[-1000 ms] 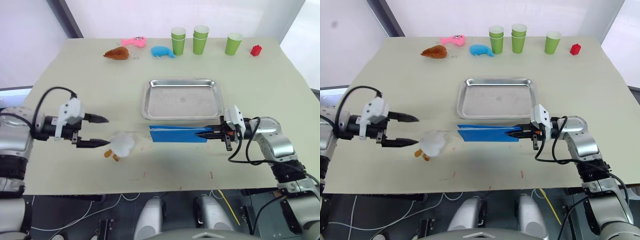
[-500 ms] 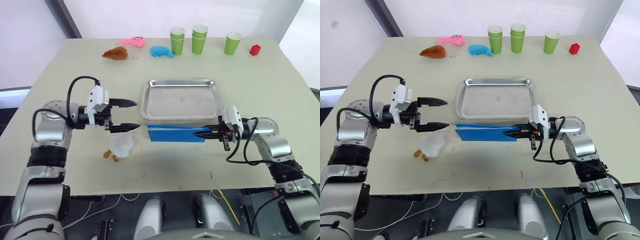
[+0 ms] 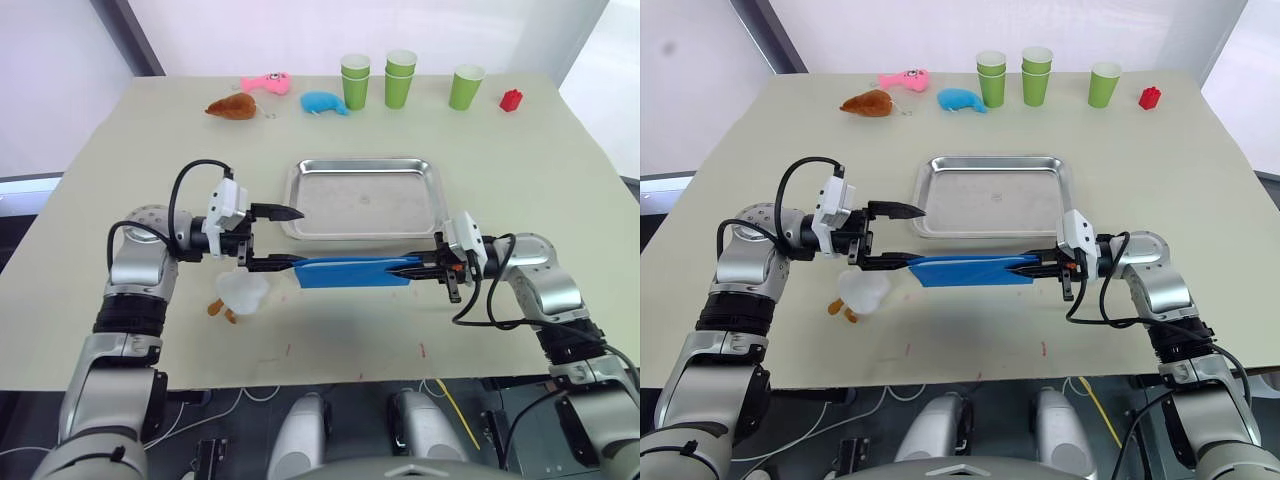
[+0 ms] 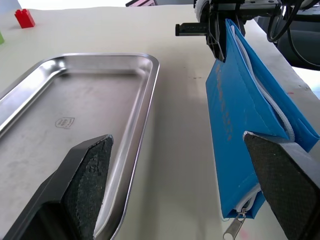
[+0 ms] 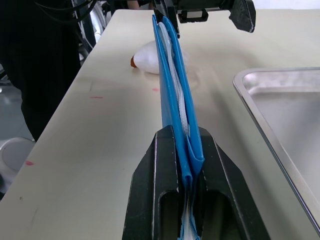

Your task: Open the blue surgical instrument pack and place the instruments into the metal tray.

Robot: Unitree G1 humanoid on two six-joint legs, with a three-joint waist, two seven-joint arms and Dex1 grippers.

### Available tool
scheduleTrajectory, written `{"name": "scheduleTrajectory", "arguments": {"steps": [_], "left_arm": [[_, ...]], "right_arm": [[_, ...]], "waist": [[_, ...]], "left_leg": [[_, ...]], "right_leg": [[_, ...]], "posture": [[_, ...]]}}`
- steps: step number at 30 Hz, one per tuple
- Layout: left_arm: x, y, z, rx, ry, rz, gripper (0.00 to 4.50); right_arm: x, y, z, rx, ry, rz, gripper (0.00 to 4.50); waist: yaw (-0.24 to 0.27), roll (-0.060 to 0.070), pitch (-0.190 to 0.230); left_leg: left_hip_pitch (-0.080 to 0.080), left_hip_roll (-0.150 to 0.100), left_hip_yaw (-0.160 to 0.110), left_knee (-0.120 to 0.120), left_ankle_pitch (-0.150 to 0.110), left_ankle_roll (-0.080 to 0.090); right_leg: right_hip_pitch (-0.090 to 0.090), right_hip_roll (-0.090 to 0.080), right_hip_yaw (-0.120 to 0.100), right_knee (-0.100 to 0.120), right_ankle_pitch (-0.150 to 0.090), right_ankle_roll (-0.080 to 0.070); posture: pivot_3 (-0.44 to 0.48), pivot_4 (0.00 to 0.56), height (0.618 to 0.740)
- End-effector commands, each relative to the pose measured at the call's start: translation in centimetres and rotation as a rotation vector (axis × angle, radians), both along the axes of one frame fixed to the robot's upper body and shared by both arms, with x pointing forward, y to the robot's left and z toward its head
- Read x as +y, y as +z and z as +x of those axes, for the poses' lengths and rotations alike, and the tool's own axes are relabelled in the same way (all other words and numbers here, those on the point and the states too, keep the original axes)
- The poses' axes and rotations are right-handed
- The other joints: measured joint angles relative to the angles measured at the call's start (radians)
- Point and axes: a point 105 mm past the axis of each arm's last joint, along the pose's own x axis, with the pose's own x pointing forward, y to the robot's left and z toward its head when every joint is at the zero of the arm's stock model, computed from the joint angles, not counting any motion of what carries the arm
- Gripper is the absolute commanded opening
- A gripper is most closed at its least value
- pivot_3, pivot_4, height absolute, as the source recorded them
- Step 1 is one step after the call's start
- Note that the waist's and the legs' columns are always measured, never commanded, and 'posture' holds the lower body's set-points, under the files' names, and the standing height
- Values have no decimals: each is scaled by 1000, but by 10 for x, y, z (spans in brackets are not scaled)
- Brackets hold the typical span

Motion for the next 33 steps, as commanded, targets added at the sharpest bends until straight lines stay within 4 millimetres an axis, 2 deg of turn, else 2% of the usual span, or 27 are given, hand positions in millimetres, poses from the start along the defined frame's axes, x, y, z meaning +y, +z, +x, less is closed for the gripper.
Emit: {"name": "scheduleTrajectory", "arguments": {"steps": [1, 6, 15, 33], "left_arm": [[2, 12, 0, -47, 0, 0, 4437], [10, 26, -4, -40, 11, -76, 4437], [22, 19, -19, 33, -12, -15, 4437], [-4, -2, -11, 49, -44, -4, 4437]], "right_arm": [[-5, 9, 3, -31, -15, 12, 0], [-7, 6, 3, -23, -16, 7, 0], [-7, 6, 5, -18, -13, 8, 0], [0, 19, -5, -26, 38, 34, 0]], "waist": [[0, 0, 0], [-1, 0, 0], [0, 0, 0], [1, 0, 0]], "left_leg": [[0, 0, 0, 0, 0, 0], [0, 0, 0, 0, 0, 0], [0, 0, 0, 0, 0, 0], [0, 0, 0, 0, 0, 0]], "right_leg": [[0, 0, 0, 0, 0, 0], [0, 0, 0, 0, 0, 0], [0, 0, 0, 0, 0, 0], [0, 0, 0, 0, 0, 0]], "posture": [[0, 150, 740], [0, 150, 740], [0, 150, 740], [0, 150, 740]]}}
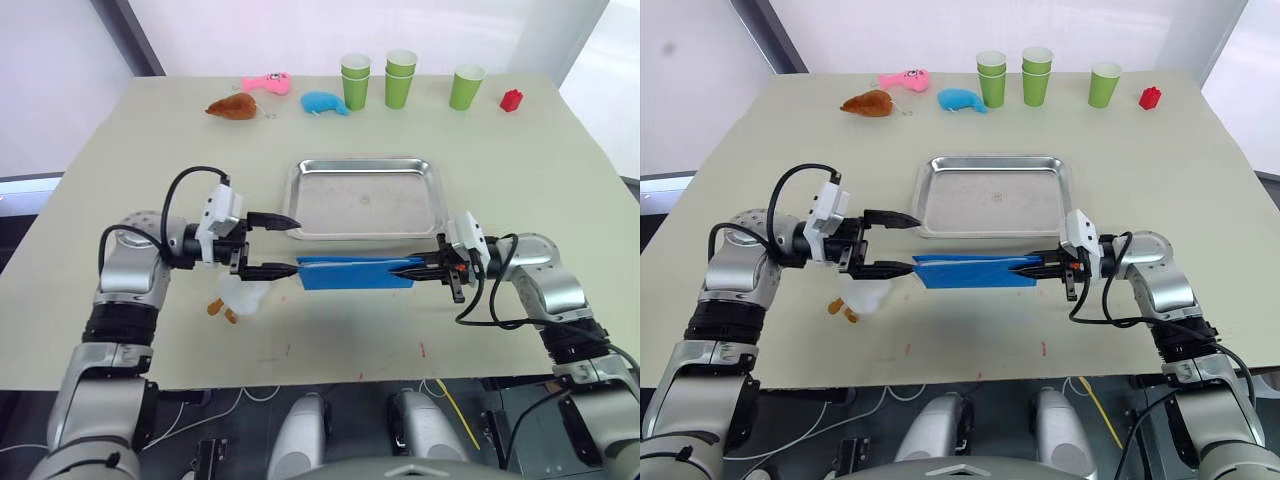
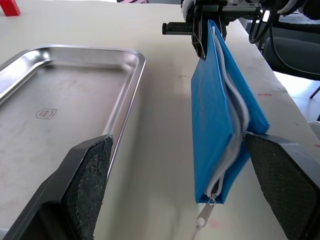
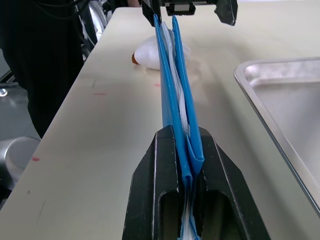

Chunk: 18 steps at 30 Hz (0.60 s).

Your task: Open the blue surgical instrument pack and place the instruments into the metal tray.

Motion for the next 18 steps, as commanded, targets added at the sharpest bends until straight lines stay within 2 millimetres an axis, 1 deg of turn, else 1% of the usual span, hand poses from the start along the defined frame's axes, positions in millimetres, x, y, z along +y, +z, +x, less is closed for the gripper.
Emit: {"name": "scheduleTrajectory", "arguments": {"steps": [1, 3, 5, 11, 12, 13, 14, 18], "left_arm": [[-7, 3, 0, -14, -24, -15, 4437], [-11, 3, 0, -4, -27, -32, 4060], [-15, 1, -3, 27, -38, -47, 3413], [-24, -3, -12, 102, -58, -83, 1054], [-24, -3, -13, 112, -59, -86, 741], [-25, -4, -14, 122, -58, -87, 582], [-25, -5, -15, 129, -56, -86, 68], [-26, -9, -15, 150, -30, -79, 68]], "right_arm": [[2, 19, -3, -59, 23, 44, 0], [2, 19, -3, -60, 20, 42, 0], [1, 18, -2, -61, 16, 40, 0], [-1, 17, -2, -60, 7, 34, 0], [-1, 16, -2, -60, 6, 33, 0], [-1, 16, -1, -59, 4, 30, 0], [-2, 14, -1, -58, 2, 25, 0], [-3, 10, -1, -54, -5, 9, 0]], "waist": [[0, 0, 0], [0, 0, 0], [0, 0, 0], [-1, 0, 0], [-1, 0, 0], [-1, 0, 0], [-1, 0, 0], [0, 0, 0]], "left_leg": [[0, 0, 0, 0, 0, 0], [0, 0, 0, 0, 0, 0], [0, 0, 0, 0, 0, 0], [0, 0, 0, 0, 0, 0], [0, 0, 0, 0, 0, 0], [0, 0, 0, 0, 0, 0], [0, 0, 0, 0, 0, 0], [0, 0, 0, 0, 0, 0]], "right_leg": [[0, 0, 0, 0, 0, 0], [0, 0, 0, 0, 0, 0], [0, 0, 0, 0, 0, 0], [0, 0, 0, 0, 0, 0], [0, 0, 0, 0, 0, 0], [0, 0, 0, 0, 0, 0], [0, 0, 0, 0, 0, 0], [0, 0, 0, 0, 0, 0]], "posture": [[0, 150, 740], [0, 150, 740], [0, 150, 740], [0, 150, 740], [0, 150, 740], [0, 150, 740], [0, 150, 740], [0, 150, 740]]}}
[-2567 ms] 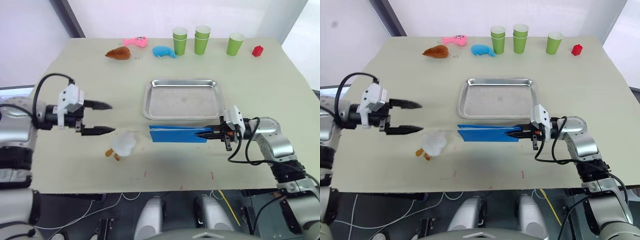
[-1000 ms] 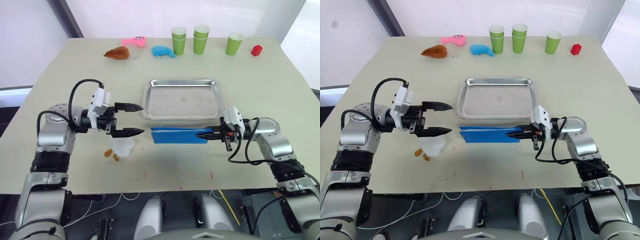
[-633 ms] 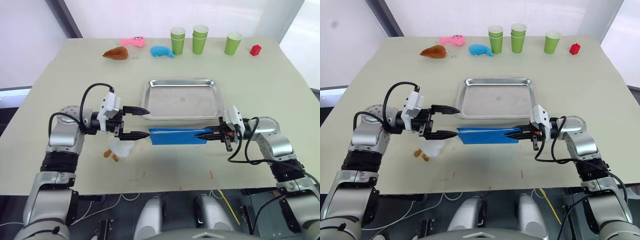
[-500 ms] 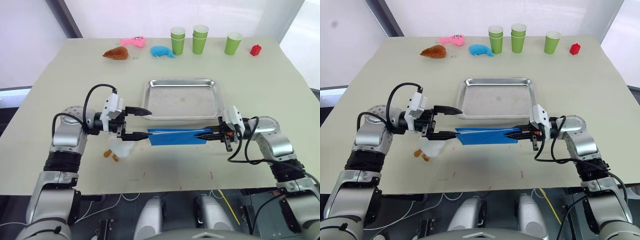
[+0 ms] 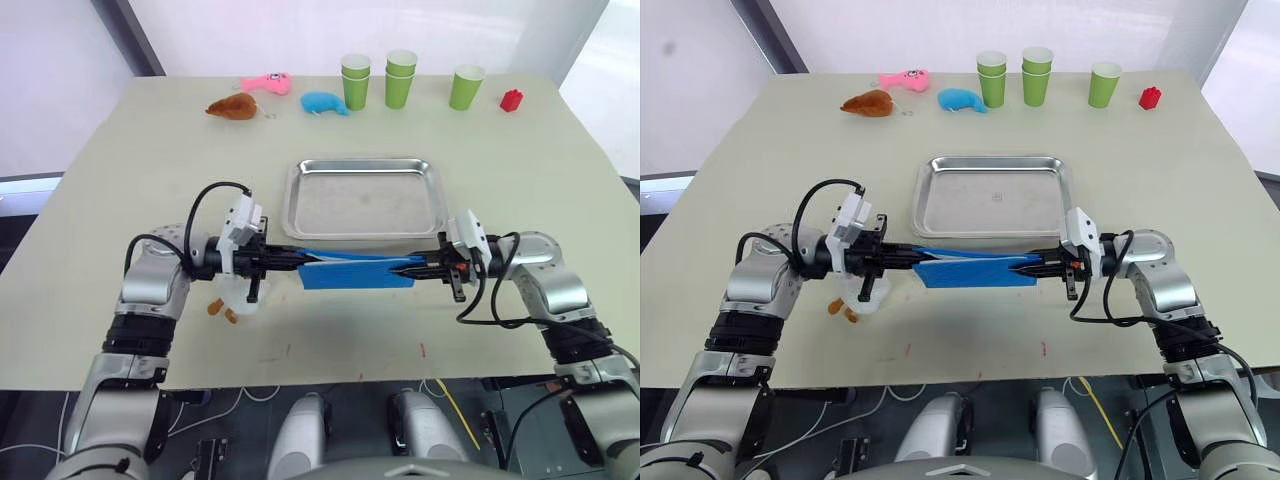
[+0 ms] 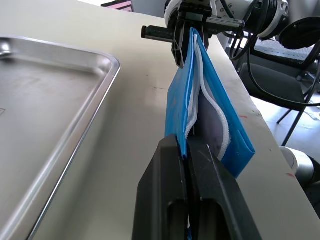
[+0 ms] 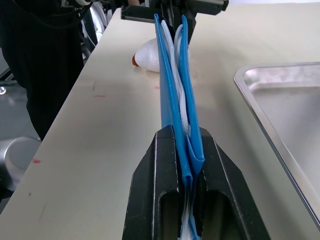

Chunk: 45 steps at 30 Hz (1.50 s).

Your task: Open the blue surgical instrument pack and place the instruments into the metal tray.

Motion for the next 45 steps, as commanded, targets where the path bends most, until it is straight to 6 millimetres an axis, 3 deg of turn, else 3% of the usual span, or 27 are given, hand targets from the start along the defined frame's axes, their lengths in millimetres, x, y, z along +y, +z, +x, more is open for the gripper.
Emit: {"name": "scheduleTrajectory", "arguments": {"steps": [1, 10, 15, 19, 25, 27, 28, 30, 32, 35, 37, 45], "left_arm": [[-4, 3, -1, -4, 8, -1, 68], [-9, -13, 4, 23, 67, 9, 68], [-8, -18, 4, 32, 63, 13, 0], [-6, -19, 6, 27, 61, 19, 0], [-6, -20, 10, 15, 47, 22, 0], [-6, -22, 12, 13, 40, 29, 0], [-7, -22, 13, 12, 38, 30, 0], [-9, -23, 14, 11, 31, 27, 0], [-12, -24, 16, 8, 19, 25, 0], [-16, -24, 18, 8, 3, 18, 0], [-16, -24, 19, 8, -1, 16, 0], [-19, -28, 24, 17, 0, 7, 0]], "right_arm": [[-1, 8, -1, -45, 4, 13, 0], [-5, 1, -1, 15, -25, -14, 0], [-11, 8, 0, -36, -39, -30, 1776], [-11, 23, -10, -25, -4, 6, 3616], [-5, 69, -22, 27, -4, 188, 3616], [-3, 71, -26, 78, 6, 200, 3616], [-3, 68, -26, 96, 1, 192, 3616], [-6, 50, -26, 134, -23, 125, 3106], [-10, 37, -24, 187, -62, 94, 2385], [-14, 19, -21, 224, -116, 37, 787], [-16, 12, -20, 233, -132, 10, 29], [-28, -20, -36, 319, -103, -152, 29]], "waist": [[0, 0, 0], [1, 0, 0], [1, 0, 0], [0, 0, 0], [1, 0, 0], [1, 0, 0], [1, 0, 0], [4, 0, 0], [7, 0, 0], [8, 0, 0], [9, 0, 0], [21, 0, 0]], "left_leg": [[0, 0, 0, 0, 0, 0], [0, 0, 0, 0, 0, 0], [0, 0, 0, 0, 0, 0], [0, 0, 0, 0, 0, 0], [0, 0, -1, 0, 0, 0], [0, 0, -1, 0, 0, 0], [0, 0, -1, 0, 0, 0], [0, 0, -1, 0, 0, 0], [0, -1, -1, 0, 0, 0], [0, -1, 0, 0, 0, 0], [0, -1, 0, 0, 0, 0], [0, -1, 0, 0, 0, 0]], "right_leg": [[0, 0, 0, 0, 0, 0], [0, 0, 0, 0, 0, 0], [0, 0, 0, 0, 0, 0], [0, 0, 0, 0, 0, 0], [0, 0, 0, 0, 0, 0], [0, 0, 0, 0, 0, 0], [0, 0, 0, 0, 0, 0], [0, 0, 0, 0, 0, 0], [0, 0, 0, 0, 0, 0], [0, -1, 0, 0, 0, 0], [0, 0, 0, 0, 0, 0], [0, 0, -1, 0, 0, 0]], "posture": [[0, 150, 740], [0, 150, 740], [0, 150, 740], [0, 150, 740], [0, 150, 740], [0, 150, 740], [0, 150, 740], [0, 150, 740], [0, 150, 740], [0, 150, 740], [0, 150, 740], [0, 150, 740]]}}
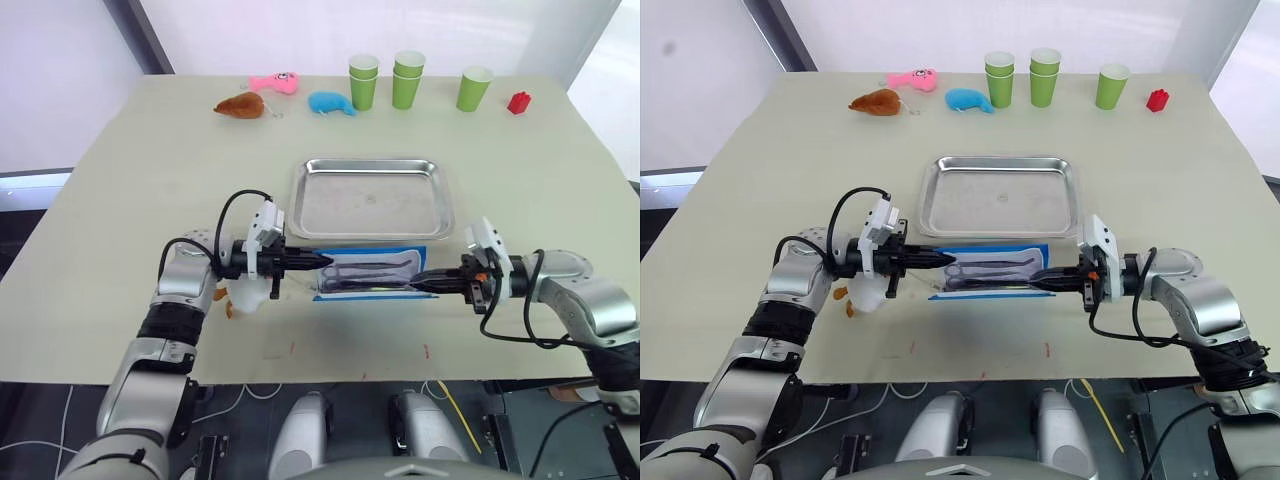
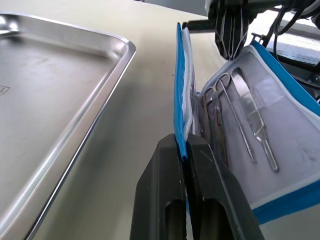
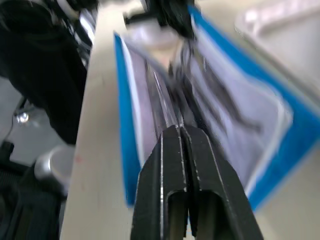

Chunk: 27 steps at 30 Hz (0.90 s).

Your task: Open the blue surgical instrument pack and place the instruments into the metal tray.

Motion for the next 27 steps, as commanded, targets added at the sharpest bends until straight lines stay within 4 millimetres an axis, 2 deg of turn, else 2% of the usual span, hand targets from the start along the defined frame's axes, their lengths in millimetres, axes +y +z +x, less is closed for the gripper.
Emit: {"name": "scheduleTrajectory", "arguments": {"steps": [1, 10, 20, 27], "left_arm": [[-4, -4, 0, 5, -20, 11, 0], [-7, -22, 6, -5, 9, 56, 0], [-9, -41, 20, -7, 76, 128, 0], [-11, -60, 27, 15, 127, 236, 0]], "right_arm": [[3, -3, -14, 14, 69, -27, 29], [4, -37, -36, 32, 143, -170, 29], [2, -60, -45, 17, 162, -252, 29], [5, -64, -50, 27, 170, -248, 29]], "waist": [[2, 0, 0], [5, 0, 0], [5, -1, -1], [5, -1, -5]], "left_leg": [[0, 0, 0, 0, 0, 0], [0, 0, 0, 0, 0, 0], [1, 0, 0, 0, 0, 0], [4, 0, 0, 0, 0, 0]], "right_leg": [[0, 0, 0, 0, 0, 0], [0, 0, 0, 0, 0, 0], [2, 0, -1, -1, 0, 0], [7, 0, -4, -2, 0, 0]], "posture": [[0, 150, 740], [0, 150, 740], [0, 150, 740], [0, 150, 740]]}}
